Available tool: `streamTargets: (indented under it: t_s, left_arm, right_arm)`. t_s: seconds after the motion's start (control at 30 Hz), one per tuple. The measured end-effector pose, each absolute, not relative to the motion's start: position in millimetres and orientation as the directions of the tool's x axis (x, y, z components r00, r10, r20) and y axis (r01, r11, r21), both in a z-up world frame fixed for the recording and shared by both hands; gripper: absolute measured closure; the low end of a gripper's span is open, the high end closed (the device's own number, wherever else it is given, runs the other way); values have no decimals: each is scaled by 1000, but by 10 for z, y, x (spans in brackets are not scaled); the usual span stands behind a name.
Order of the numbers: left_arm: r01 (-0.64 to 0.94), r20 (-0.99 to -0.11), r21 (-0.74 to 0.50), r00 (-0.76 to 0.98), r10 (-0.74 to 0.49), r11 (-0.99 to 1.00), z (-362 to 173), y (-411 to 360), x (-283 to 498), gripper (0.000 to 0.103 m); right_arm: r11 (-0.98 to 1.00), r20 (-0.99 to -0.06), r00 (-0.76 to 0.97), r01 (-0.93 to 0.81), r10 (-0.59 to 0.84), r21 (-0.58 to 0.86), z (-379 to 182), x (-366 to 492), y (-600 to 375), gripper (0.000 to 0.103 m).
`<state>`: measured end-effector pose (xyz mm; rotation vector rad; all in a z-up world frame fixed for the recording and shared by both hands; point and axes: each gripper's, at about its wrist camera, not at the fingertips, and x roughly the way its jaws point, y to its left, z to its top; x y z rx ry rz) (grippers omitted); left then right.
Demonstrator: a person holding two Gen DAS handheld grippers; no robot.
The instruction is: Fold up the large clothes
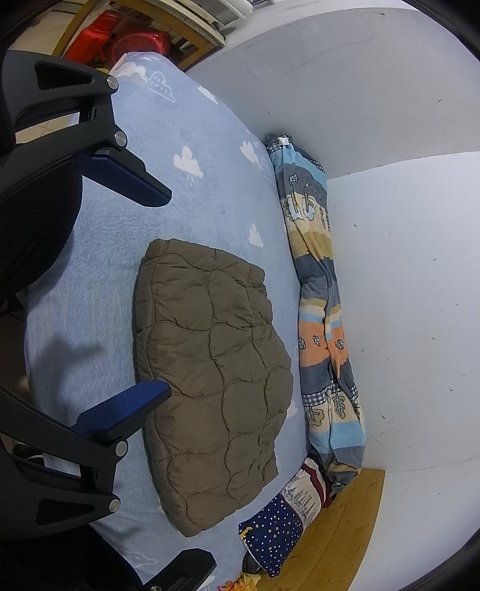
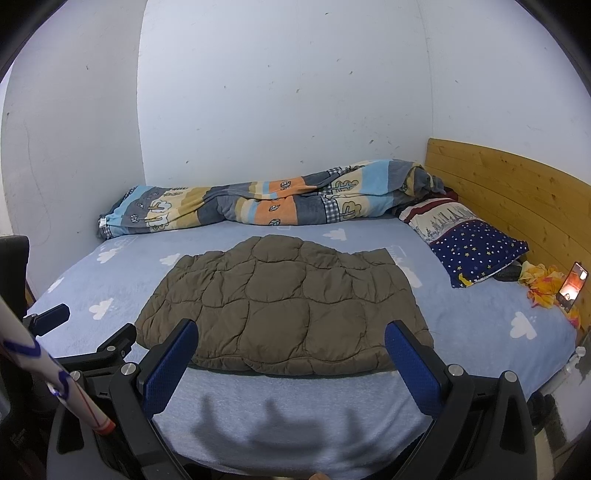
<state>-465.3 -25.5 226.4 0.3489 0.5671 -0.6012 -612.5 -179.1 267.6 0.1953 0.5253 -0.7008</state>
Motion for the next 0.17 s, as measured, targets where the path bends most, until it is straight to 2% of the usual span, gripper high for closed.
streamTargets:
  t_s: [0.17]
  left_arm:
    - [623, -578, 109, 674, -461, 775, 2286, -190, -4647, 9]
  right_arm:
    - [749, -517, 641, 662, -567, -1, 2683, -6117, -1780, 0]
